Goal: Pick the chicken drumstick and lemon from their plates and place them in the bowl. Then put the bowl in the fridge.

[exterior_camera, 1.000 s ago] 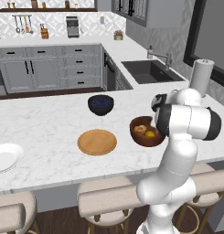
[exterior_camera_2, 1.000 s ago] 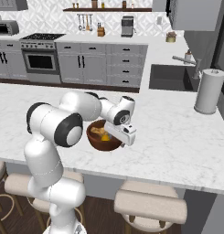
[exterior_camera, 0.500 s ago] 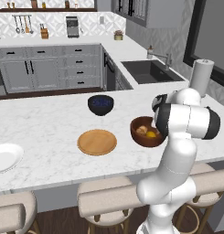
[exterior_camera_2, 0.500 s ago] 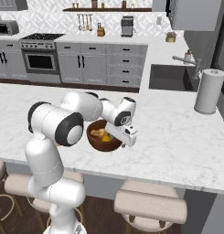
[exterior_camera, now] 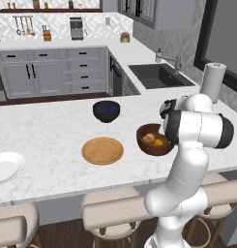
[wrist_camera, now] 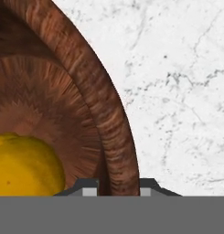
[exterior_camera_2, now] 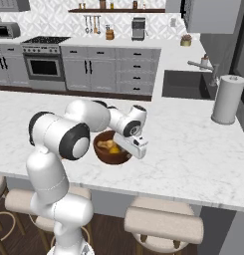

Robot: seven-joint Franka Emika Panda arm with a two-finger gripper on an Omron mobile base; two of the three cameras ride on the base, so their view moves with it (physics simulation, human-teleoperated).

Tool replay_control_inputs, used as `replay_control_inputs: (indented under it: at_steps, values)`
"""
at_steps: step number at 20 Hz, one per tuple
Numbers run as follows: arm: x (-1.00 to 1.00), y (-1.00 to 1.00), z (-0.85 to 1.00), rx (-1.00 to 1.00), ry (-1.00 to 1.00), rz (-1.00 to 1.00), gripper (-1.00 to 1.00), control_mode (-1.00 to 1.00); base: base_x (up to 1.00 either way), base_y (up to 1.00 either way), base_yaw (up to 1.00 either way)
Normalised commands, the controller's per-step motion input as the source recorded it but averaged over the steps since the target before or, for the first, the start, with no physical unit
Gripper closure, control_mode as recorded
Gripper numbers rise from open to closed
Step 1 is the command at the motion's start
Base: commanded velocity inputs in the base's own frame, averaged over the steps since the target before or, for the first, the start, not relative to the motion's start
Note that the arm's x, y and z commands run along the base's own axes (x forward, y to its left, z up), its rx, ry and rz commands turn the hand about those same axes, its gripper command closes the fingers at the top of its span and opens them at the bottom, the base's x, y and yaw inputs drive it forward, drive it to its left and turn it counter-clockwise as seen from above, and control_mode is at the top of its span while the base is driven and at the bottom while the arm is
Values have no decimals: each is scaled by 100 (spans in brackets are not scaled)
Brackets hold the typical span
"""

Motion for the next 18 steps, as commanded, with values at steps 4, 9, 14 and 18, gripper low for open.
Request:
replay_control_inputs:
  at_steps: [4,9,14,18]
  values:
    - [-4,30,69,0,-1,-35,100,-100,0,0,0]
    - [-18,43,100,-1,-1,-39,100,-100,0,0,0]
    - [-62,47,100,-4,-1,-31,100,-100,0,0,0]
    - [-87,45,88,-3,4,-25,100,-100,0,0,0]
